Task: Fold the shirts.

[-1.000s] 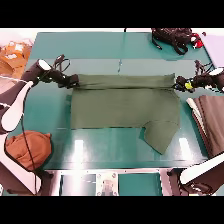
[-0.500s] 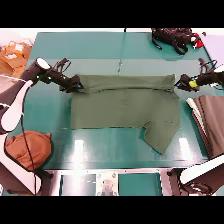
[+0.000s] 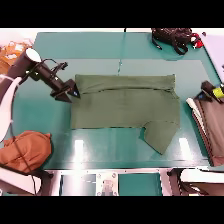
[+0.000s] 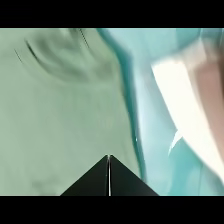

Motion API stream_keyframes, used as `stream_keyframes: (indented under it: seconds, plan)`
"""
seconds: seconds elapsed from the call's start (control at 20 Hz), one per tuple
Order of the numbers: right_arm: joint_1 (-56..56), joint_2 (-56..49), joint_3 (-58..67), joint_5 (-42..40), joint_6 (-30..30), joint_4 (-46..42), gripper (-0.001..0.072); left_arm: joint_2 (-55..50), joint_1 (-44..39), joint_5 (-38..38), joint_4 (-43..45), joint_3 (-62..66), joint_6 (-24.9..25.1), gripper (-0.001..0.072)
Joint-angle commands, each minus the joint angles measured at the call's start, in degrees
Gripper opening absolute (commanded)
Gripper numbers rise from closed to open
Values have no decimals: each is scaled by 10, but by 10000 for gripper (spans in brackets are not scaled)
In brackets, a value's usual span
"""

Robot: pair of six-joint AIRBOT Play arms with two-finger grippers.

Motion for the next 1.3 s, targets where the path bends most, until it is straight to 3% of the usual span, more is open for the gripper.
stream_keyframes:
  seconds: [0.0,0.05,0.1,0.15,0.35,0.55,0.6,0.7,0.8,1.0,1.25]
  plan:
    - [-58,158,-191,-24,53,-22,29,144,0,74,36,-174,8,630]
    - [-66,198,-248,-38,61,-22,166,197,0,116,32,-244,6,631]
    - [-67,231,-302,-50,62,-22,351,240,0,148,23,-304,6,631]
    - [-66,256,-355,-62,62,-22,412,278,0,176,14,-359,6,631]
    - [-44,278,-499,-136,57,29,412,336,0,240,-9,-497,-7,632]
    - [22,261,-543,-220,39,94,407,336,-2,305,-47,-546,-4,631]
    - [39,254,-540,-235,39,101,349,336,-12,326,-49,-546,-5,631]
    - [61,251,-533,-247,22,106,95,336,-57,380,-52,-546,-19,631]
    - [63,251,-521,-246,6,112,21,336,-114,442,-51,-546,-47,631]
    - [63,251,-506,-247,-6,112,21,336,-187,527,-26,-546,-123,631]
    - [63,251,-499,-251,-21,114,21,319,-189,568,-26,-546,-180,631]
